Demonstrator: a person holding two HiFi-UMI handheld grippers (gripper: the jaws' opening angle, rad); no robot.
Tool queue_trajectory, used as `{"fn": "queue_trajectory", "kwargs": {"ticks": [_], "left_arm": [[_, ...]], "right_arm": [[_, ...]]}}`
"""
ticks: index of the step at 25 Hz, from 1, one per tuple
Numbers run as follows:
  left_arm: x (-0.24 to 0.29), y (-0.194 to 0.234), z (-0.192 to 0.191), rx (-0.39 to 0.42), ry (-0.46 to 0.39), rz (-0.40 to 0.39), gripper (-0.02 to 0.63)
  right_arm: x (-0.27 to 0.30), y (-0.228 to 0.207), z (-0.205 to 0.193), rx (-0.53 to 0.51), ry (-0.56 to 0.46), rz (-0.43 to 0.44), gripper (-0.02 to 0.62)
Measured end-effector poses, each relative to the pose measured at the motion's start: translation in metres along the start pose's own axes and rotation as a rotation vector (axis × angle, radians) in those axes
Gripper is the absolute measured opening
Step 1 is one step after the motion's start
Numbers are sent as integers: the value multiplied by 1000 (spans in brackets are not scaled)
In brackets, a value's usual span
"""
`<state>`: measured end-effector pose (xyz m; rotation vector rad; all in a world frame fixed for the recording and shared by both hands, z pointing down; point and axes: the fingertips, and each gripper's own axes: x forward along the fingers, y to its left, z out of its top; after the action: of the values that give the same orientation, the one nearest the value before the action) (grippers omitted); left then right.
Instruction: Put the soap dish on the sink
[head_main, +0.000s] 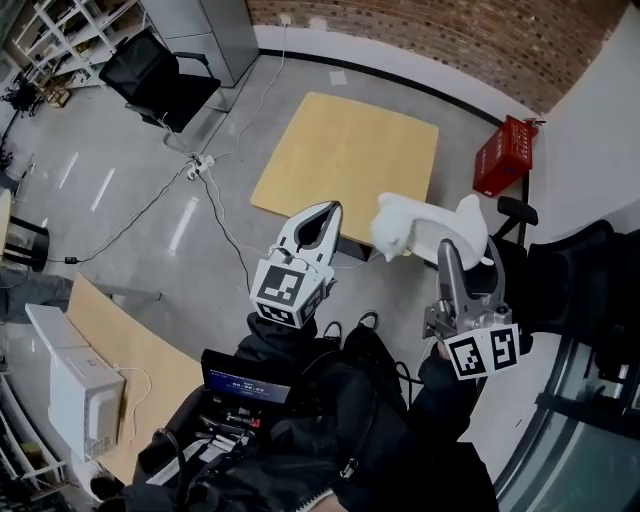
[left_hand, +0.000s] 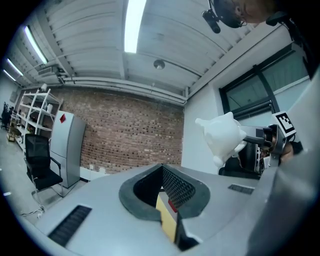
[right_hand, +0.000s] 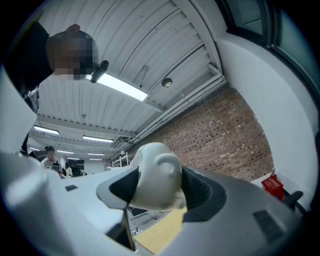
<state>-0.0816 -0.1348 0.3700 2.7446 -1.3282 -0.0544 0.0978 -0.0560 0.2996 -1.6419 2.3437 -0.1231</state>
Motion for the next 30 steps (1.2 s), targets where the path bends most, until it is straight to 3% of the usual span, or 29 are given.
{"fn": "queue_trajectory", "kwargs": {"ticks": [11,18,30], "left_arm": [[49,14,9,31,-6,48,2],[104,14,-2,41,12,91,2],[138,25,-7,35,51,148,2]], "right_arm": [[53,-44,-12,29,23,54,278],[85,-104,-31,60,55,77,278],[121,-131,-41,81,100,126,278]]}}
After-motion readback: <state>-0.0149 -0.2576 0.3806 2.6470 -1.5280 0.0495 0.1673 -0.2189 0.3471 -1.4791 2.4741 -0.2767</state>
